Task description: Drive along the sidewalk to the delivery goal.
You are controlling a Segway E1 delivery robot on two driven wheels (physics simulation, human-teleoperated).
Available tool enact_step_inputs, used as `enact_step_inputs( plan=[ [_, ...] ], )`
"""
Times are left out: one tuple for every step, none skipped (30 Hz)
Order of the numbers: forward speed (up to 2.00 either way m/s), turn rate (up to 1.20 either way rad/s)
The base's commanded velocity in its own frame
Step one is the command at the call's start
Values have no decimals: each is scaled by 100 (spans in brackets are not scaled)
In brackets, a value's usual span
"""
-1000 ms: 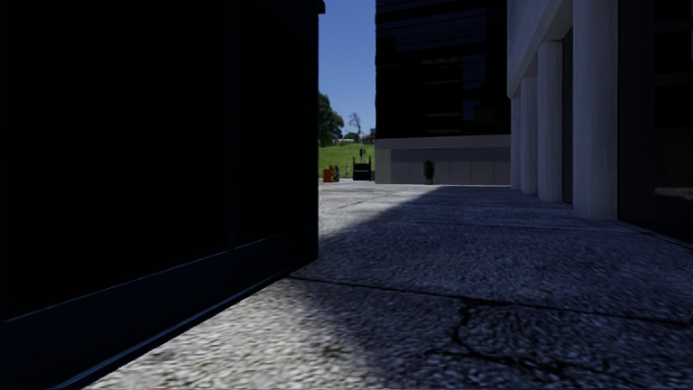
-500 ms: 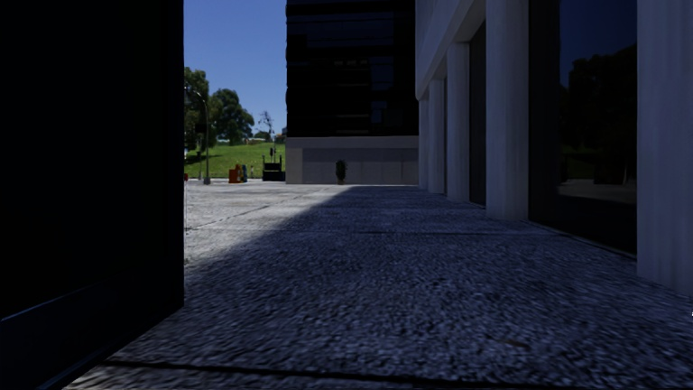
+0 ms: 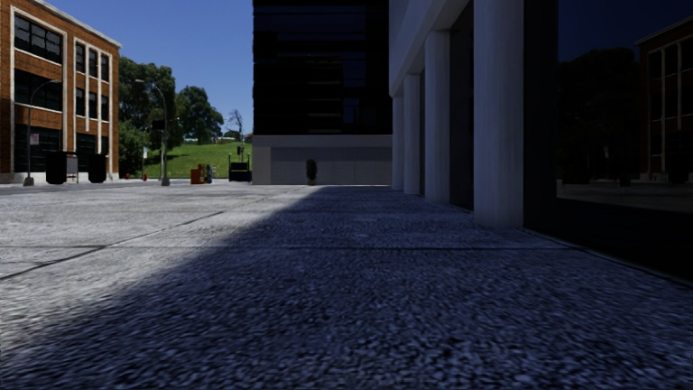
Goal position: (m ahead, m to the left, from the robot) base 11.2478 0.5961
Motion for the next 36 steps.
enact_step_inputs(
  plan=[
    [200,0],
    [200,0],
    [200,0],
    [200,0],
    [200,0],
    [200,-16],
    [200,-22],
    [200,-26],
    [200,-26],
    [200,-29],
    [200,-30],
    [200,-30],
    [200,-21],
    [200,-21],
    [200,0],
    [200,0],
    [200,0],
    [200,0],
    [200,0],
    [200,0],
    [200,0],
    [200,0],
    [200,0],
    [200,0],
    [200,0],
    [200,0],
    [200,0],
    [200,0],
    [200,0],
    [200,0],
    [200,0],
    [200,0],
    [200,0],
    [200,0],
    [200,0],
    [200,0]
  ],
)
